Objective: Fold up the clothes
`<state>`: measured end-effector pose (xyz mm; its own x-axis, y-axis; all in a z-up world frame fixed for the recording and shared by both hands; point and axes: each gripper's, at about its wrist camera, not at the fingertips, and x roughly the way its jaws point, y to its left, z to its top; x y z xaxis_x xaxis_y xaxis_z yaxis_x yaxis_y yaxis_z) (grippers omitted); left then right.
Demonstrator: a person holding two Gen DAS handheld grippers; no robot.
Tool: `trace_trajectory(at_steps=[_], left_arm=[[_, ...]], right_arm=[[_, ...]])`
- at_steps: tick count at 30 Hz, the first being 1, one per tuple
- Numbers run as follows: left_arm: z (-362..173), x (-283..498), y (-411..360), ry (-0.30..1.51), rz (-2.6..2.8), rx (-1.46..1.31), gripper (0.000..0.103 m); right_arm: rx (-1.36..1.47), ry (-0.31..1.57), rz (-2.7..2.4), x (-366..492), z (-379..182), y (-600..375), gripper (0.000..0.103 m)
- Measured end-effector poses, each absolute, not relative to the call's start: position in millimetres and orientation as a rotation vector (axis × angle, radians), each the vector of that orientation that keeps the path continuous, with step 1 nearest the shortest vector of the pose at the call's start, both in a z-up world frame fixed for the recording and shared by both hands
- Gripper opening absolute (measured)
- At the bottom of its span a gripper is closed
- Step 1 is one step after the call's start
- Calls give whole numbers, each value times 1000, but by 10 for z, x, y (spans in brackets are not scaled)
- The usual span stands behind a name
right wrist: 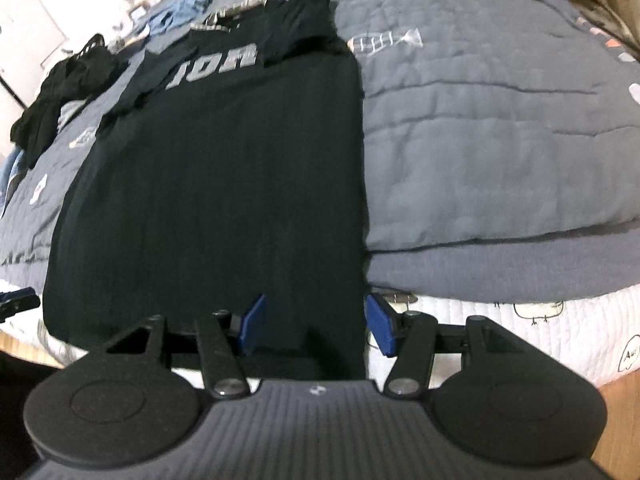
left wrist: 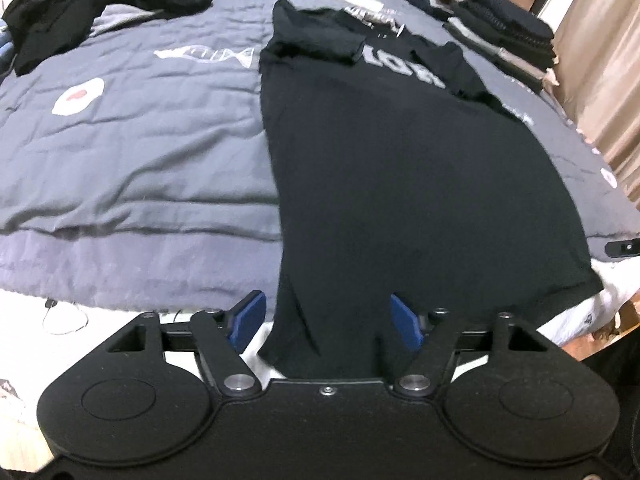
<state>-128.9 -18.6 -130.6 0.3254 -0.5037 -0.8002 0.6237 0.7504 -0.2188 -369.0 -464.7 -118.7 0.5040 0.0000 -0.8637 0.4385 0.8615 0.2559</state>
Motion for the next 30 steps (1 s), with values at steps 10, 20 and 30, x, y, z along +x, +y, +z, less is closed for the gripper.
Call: trace_trajectory(at_steps=[10,20,30], left_arm=[[-1459,-1244,-156,1077,-712,199,60],[-1558,-1326,-341,1076,-789,276,21],[-1301,-1302,-249,1022,-878,57,6]], right_arm=[[463,1098,-229,-3576,-1403,-4684,55],[431,1129,-213,-3466,-1657,-4544,49],[741,882,-116,-3690,-1459,-4719,4]])
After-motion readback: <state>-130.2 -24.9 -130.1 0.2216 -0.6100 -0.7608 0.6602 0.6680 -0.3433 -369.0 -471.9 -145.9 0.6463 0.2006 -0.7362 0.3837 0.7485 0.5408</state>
